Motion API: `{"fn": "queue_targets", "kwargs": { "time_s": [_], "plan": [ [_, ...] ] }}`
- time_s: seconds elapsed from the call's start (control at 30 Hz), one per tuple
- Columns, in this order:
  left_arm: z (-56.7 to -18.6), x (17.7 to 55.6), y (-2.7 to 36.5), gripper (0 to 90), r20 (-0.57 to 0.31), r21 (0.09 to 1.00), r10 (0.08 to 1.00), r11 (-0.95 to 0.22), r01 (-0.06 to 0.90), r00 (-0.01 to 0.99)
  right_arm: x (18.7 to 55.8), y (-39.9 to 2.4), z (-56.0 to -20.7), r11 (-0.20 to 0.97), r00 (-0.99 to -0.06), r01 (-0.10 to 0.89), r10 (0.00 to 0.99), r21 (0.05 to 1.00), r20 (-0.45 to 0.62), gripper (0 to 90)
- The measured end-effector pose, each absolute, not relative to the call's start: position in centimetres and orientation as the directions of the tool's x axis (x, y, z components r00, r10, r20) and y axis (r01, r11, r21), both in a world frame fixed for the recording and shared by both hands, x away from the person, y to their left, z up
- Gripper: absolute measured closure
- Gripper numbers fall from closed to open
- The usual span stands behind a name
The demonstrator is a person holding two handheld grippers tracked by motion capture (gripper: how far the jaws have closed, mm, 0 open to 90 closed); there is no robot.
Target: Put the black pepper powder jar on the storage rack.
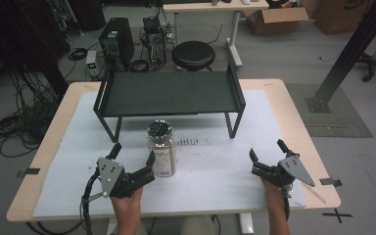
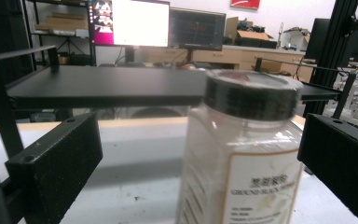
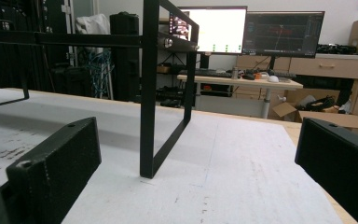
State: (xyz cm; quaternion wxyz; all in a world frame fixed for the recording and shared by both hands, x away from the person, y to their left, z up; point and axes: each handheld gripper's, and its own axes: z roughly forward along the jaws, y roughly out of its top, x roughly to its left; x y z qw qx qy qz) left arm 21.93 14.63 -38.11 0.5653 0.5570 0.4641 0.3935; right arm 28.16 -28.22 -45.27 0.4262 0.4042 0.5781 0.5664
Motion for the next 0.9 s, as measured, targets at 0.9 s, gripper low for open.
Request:
{"fn": "queue_targets", "kwargs": {
  "time_s": [0.9],
  "plan": [
    [-40.9,22.2,9.6,0.3,-0.055,0.993,0.985,0.036,0.116,0.166,28.2,-28.3,-45.3,0.027,-0.312,-0.018,0.949,0.999,-0.031,0.0]
  ]
}}
